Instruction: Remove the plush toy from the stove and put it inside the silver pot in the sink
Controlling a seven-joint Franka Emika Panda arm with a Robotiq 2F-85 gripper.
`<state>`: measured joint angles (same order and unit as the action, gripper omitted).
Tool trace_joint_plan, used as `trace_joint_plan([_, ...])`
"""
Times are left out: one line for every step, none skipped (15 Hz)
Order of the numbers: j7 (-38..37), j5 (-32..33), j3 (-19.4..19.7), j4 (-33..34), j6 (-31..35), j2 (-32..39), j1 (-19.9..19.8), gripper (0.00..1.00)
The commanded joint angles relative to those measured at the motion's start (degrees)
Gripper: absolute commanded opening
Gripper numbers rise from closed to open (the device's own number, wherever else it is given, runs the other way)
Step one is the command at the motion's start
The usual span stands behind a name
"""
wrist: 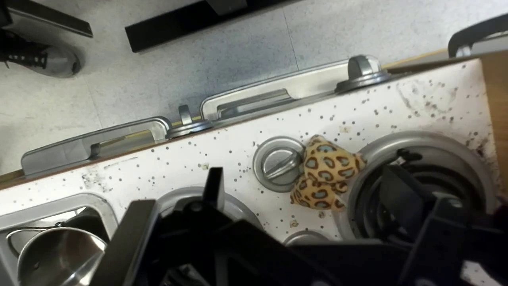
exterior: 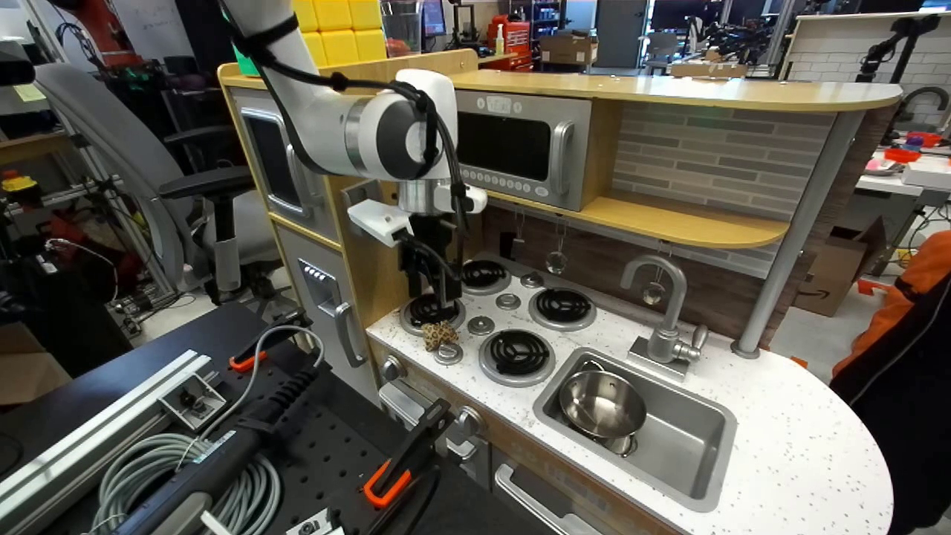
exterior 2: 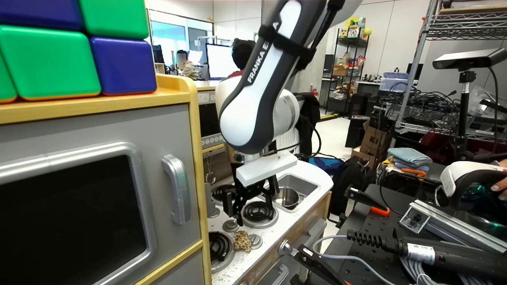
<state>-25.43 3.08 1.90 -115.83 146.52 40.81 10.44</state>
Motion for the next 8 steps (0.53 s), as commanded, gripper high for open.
trace_joint_plan([-2.0,-1.9,2.7,3.7,8.2,6.4,1.3,1.00])
trace_joint_plan([-2.4,-2.2,3.3,4.2,10.1,7.7,1.8,1.00])
trace_joint_plan([-2.3,-2.8,3.4,4.7,11.4,9.0,1.9,1.00])
trace_joint_plan([-2.1,-3.5,3.4,5.1,13.0,10.0,2.0,1.00])
trace_joint_plan([-1.8,-4.0,3.2,5.6,13.8,10.8,2.1,1.00])
trace_joint_plan([-1.7,-4.8,3.0,6.1,14.7,11.7,2.2,1.00])
trace_joint_plan([-1.5,-5.3,2.8,6.5,15.3,12.4,2.5,1.00])
trace_joint_plan([-1.3,-5.7,2.7,7.0,15.8,13.1,2.7,1.00])
